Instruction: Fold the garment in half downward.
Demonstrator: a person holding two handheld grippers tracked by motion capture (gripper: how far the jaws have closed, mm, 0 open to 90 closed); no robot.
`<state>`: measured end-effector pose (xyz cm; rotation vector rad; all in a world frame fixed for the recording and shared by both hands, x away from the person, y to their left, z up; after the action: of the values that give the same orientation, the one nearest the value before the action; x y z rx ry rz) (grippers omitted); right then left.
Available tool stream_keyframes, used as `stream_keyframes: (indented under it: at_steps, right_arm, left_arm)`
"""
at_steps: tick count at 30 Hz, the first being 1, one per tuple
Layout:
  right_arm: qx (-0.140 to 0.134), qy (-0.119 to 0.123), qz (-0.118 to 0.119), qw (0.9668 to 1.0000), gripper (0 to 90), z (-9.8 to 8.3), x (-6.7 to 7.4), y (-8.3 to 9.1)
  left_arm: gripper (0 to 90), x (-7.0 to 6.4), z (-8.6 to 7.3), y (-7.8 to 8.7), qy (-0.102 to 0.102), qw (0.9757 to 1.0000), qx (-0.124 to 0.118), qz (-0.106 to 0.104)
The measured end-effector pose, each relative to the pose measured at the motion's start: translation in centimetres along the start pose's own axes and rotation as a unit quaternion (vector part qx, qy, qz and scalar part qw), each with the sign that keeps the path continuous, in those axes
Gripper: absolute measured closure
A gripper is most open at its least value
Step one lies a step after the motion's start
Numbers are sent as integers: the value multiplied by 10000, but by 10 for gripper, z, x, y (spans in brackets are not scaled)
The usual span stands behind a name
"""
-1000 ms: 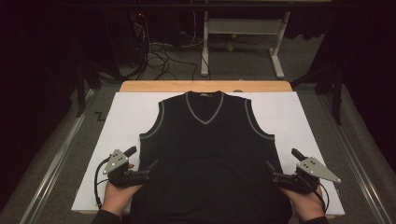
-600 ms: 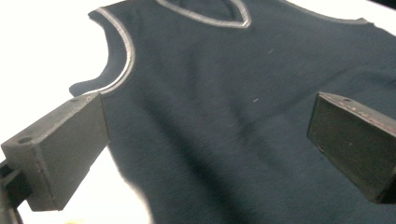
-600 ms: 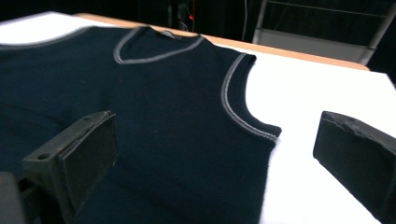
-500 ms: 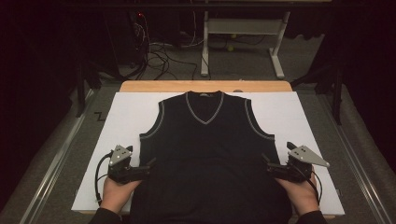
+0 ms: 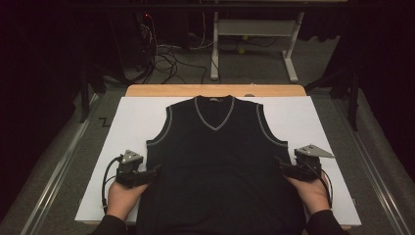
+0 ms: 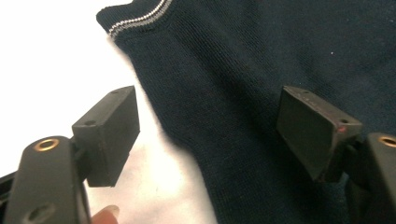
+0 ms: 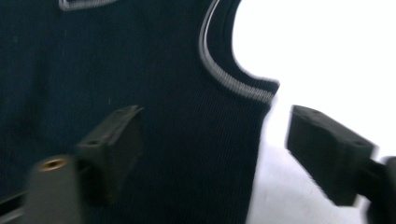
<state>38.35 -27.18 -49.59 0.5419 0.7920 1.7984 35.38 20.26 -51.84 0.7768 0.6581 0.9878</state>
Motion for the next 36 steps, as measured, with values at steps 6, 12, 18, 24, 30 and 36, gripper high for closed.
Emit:
stream_keyframes:
  at_steps: [6,12,18,24,30,36]
  right_arm:
    - [356,21,-35,9994,318,-10,-1,-2]
    - [576,-19,-52,9983,350,-17,-4,-3]
    - [582,163,-32,9982,478,-17,1,-6]
    - [567,247,106,9980,630,-17,6,-6]
    - [535,373,245,9976,796,-18,11,-5]
    - [476,446,193,9977,832,-18,12,-3]
  left_arm:
    - [199,-3,-2,-6,-138,9990,295,312]
    - [263,-5,-3,-7,-149,9994,238,223]
    - [395,-10,-1,-9,-204,9994,172,228]
    - [542,-11,-1,-8,-283,9994,143,156]
    - [742,-13,-4,-6,-332,9994,107,-23]
    - [767,-12,-5,-2,-316,9995,-49,6]
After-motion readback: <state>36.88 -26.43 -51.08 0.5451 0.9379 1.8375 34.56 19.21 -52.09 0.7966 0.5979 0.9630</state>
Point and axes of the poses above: each handheld gripper's, and its own axes: y roughly backward along the jaws, z roughly out of its top, x roughly to its left, the point moved 6 cm from there along -y, roughly forward along the jaws, and after that the axes turned 11 degrees about x, right-handed, at the moved point
